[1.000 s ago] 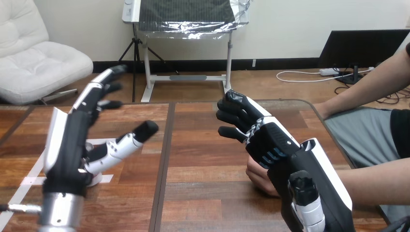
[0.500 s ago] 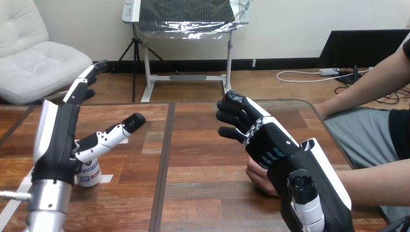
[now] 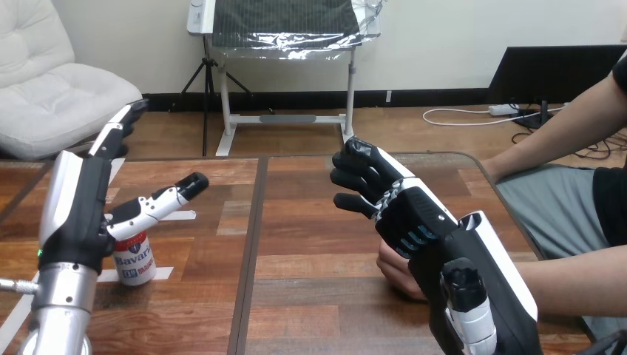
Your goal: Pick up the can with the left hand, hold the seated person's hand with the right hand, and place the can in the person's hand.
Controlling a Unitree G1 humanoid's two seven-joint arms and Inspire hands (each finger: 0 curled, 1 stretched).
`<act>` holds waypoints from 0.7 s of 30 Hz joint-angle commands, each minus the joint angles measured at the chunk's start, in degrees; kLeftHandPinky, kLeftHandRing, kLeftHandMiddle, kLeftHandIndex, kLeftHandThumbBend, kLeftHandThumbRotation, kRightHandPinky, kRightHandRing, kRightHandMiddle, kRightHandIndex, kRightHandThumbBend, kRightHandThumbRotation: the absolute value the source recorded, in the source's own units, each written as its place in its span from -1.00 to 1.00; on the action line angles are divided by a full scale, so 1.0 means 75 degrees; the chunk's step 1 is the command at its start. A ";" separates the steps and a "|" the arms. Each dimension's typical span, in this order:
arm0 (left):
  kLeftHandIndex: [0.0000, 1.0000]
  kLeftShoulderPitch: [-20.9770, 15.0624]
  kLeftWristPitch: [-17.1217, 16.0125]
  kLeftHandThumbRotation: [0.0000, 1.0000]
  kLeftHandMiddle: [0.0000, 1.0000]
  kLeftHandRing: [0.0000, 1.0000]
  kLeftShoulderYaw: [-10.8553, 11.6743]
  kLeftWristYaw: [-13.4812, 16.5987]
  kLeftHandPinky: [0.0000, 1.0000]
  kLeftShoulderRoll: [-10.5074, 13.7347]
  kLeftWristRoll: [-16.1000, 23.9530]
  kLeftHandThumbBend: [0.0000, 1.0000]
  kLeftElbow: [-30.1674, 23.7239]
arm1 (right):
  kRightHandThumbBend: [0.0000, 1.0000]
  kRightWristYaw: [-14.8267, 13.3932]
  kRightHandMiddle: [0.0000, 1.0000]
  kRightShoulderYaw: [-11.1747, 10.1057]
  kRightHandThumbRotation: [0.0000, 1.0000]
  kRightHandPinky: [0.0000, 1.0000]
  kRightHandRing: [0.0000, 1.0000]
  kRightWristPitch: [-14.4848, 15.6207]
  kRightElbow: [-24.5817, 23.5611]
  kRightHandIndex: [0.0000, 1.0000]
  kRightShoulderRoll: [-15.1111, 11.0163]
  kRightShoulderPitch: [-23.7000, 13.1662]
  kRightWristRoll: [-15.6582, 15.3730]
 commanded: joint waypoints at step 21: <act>0.75 -0.1673 0.0007 -0.01 0.76 0.73 -0.0315 0.0694 0.56 0.0802 0.0508 0.74 0.2562 | 0.49 0.0011 0.82 -0.0134 1.00 0.72 0.80 -0.0116 -0.0024 0.83 0.0052 -0.0353 0.0082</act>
